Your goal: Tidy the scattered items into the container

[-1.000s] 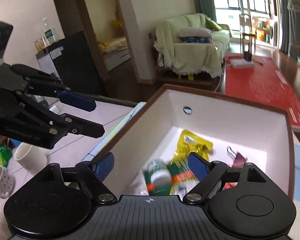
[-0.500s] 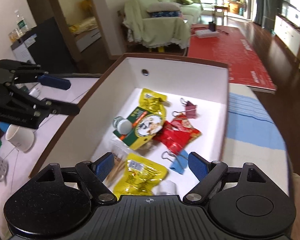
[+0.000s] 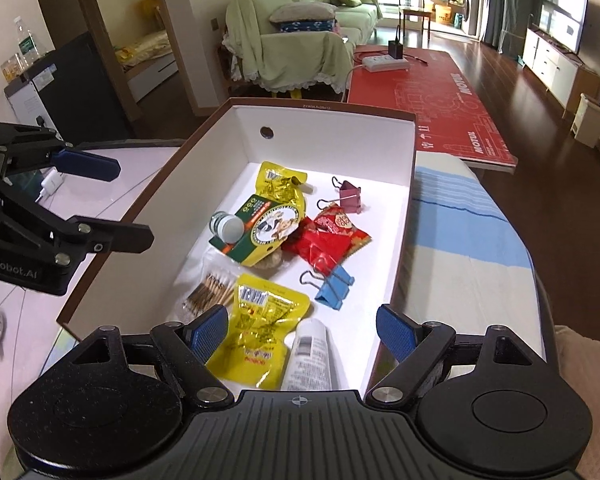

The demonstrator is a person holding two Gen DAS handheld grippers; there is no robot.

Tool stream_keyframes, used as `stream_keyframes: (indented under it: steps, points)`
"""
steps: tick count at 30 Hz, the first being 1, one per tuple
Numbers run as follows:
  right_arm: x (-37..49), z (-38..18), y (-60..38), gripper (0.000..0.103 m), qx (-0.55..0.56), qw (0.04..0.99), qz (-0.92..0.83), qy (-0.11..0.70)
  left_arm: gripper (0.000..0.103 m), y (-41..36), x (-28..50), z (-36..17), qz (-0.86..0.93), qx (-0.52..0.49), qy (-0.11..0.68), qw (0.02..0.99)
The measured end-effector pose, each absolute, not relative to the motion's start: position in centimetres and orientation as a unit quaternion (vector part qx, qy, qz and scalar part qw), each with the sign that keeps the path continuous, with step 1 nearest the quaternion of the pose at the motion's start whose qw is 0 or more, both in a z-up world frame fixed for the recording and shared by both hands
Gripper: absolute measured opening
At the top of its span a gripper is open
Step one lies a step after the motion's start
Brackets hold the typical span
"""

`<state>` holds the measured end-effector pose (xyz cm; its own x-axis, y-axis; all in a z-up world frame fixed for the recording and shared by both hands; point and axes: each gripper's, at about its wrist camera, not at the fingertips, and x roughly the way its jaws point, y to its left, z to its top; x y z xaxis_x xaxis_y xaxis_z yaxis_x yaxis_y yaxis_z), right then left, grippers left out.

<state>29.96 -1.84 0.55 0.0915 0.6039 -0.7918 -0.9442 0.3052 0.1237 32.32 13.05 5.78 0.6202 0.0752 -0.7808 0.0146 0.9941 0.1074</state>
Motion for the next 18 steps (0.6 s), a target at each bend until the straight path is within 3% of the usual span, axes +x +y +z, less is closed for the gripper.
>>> stream_keyframes:
  steps: [18]
  points:
    - [27.6, 1.9, -4.8, 0.084, -0.207, 0.726, 0.538, 0.376, 0.081, 10.5, 29.6, 7.5, 0.071, 0.061, 0.423, 0.901]
